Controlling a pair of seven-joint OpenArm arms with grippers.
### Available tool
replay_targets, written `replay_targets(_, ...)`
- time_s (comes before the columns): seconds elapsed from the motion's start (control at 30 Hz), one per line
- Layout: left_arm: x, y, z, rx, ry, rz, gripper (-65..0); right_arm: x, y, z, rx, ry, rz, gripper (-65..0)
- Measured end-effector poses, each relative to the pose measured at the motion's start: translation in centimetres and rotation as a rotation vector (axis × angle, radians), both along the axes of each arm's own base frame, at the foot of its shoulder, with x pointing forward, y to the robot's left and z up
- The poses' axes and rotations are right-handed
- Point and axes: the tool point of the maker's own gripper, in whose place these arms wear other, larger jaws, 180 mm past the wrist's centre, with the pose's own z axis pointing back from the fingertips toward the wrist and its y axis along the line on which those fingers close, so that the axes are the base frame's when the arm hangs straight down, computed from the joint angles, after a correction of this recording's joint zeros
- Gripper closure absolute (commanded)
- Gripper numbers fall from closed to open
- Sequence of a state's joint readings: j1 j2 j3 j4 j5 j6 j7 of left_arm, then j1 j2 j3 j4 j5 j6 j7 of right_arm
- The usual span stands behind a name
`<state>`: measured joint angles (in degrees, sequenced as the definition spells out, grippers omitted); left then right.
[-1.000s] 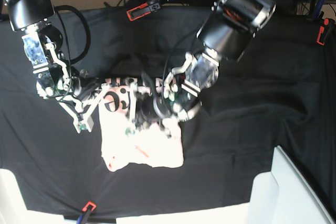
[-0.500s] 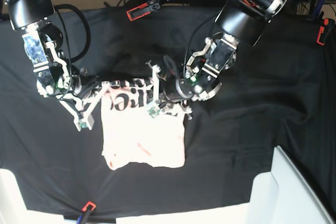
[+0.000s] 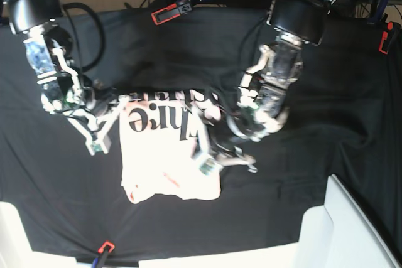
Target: Fold the T-shirt properly
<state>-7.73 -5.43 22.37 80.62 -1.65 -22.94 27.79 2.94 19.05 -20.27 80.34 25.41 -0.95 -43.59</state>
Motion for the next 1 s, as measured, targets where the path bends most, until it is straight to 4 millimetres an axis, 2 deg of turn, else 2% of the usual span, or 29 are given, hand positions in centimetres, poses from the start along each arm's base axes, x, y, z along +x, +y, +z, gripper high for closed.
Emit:
replay_targets(0.1,-1.3,4.8,-2.0,0.037,0.052,0.091,0.0,0.9,-2.5,2.3,-0.045,-0.133,0.014,0.0)
replay_targets(0.17,-2.1,8.0,-3.2,0.090,0.088,0.137,0.0,0.9,-3.9,3.1,-0.071,-0.192,0.021,0.0)
replay_targets(0.27,-1.4,10.5,-2.2,0.114,0.036,0.152,0.0,0.9,-4.3,4.4,-0.076,-0.311,0.062,0.0)
replay_targets(0.33,-0.4,10.7,-0.1,0.079,-0.073,0.133,0.0,0.8,-4.6,5.7,-0.138,-0.420,0.122,0.0)
replay_targets(0.43,-1.3,10.9,1.5,0.042,-0.166,0.075,0.0,-0.9,-4.8,6.4,-0.262,-0.549,0.246,0.0)
replay_targets(0.57,-5.1,12.3,-0.9,0.067,-0.118,0.041,0.0,-5.5,-3.1,4.5,-0.332,-0.586,0.435,0.0)
replay_targets(0.63,-6.7,12.5,-1.2,0.044,-0.132,0.025,0.0,-7.2,-3.1,4.1,-0.322,-0.598,0.419,0.0)
replay_targets(0.7,-8.1,12.5,-1.3,0.020,-0.141,-0.001,0.0,-7.7,-5.0,4.6,-0.332,-0.613,0.329,0.0)
replay_targets(0.8,-10.2,12.9,-1.7,0.007,-0.136,-0.018,0.0,-7.8,-7.6,6.5,-0.361,-0.702,0.227,0.0)
replay_targets(1.0,-13.1,13.4,-2.3,-0.013,-0.125,-0.043,0.0,-10.6,-9.1,7.0,-0.360,-0.733,0.196,0.0)
